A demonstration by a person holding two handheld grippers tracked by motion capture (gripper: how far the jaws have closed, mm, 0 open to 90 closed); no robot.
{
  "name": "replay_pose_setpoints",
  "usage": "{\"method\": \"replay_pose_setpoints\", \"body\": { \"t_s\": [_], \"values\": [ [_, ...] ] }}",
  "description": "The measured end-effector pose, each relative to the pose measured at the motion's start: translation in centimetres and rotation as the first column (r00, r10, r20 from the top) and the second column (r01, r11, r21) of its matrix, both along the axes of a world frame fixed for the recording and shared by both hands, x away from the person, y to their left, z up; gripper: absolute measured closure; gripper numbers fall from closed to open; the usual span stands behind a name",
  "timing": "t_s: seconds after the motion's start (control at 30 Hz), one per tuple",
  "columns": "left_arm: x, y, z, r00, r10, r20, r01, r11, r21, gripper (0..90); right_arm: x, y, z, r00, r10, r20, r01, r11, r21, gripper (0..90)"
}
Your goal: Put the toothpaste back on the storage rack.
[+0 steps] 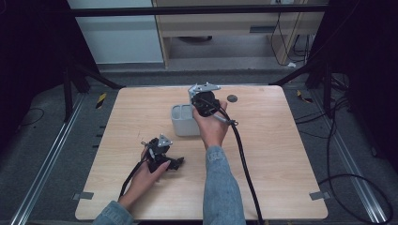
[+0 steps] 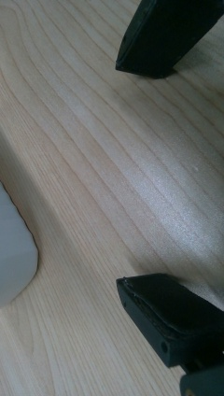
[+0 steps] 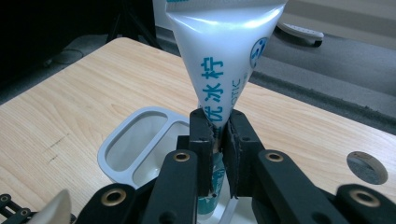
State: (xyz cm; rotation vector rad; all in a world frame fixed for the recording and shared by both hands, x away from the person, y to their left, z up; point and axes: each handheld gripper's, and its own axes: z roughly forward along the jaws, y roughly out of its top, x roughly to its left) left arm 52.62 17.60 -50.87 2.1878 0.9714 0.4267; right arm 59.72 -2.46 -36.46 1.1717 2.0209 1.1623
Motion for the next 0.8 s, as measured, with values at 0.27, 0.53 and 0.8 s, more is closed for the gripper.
{"method": "replay_pose_setpoints", "body": {
  "t_s": [0.27, 0.53, 0.8],
  "values": [
    [0.0, 0.0, 0.0, 1.0, -0.001, 0.0, 0.001, 1.0, 0.0, 0.0, 0.4, 0.0, -1.0, 0.9996, -0.008, -0.026, 0.008, 1.0, -0.001, 82.5],
    [0.0, 0.0, 0.0, 1.0, -0.001, 0.0, 0.001, 1.0, 0.0, 0.0, 0.5, 0.0, -1.6, 0.9988, -0.013, -0.047, 0.013, 1.0, -0.003, 82.4],
    [0.0, 0.0, 0.0, 1.0, -0.001, 0.0, 0.001, 1.0, 0.0, 0.0, 0.7, 0.1, -1.9, 0.9979, -0.015, -0.062, 0.014, 1.0, -0.001, 82.4]
  ]
}}
